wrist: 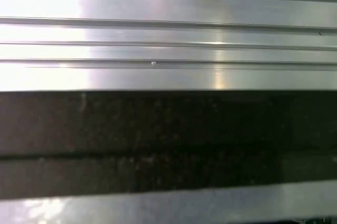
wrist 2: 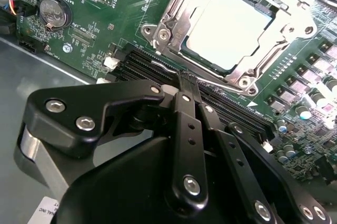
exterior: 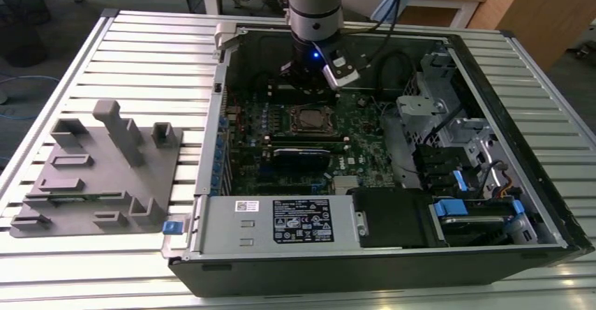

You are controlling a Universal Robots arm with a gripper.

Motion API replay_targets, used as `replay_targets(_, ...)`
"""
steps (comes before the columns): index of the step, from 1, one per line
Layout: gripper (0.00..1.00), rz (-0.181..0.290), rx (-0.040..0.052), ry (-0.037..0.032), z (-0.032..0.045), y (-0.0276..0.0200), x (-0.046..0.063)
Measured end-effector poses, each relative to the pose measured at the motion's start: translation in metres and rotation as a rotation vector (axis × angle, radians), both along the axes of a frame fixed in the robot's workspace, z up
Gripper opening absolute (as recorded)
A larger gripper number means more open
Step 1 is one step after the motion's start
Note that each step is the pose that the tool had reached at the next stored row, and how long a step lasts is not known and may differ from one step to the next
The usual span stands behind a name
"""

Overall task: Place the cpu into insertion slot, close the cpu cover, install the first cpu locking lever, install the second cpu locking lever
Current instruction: 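Install the first cpu locking lever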

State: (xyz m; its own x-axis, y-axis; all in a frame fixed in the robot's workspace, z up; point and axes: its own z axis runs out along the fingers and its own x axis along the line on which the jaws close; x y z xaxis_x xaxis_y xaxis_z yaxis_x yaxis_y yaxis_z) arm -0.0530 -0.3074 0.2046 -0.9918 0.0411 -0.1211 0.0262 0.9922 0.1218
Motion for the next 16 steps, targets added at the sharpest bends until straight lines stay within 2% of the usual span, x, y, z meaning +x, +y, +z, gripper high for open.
replay_targets(16,0.11,-0.001,0.0017,-0.0002,-0.0008,0.0005,0.0049)
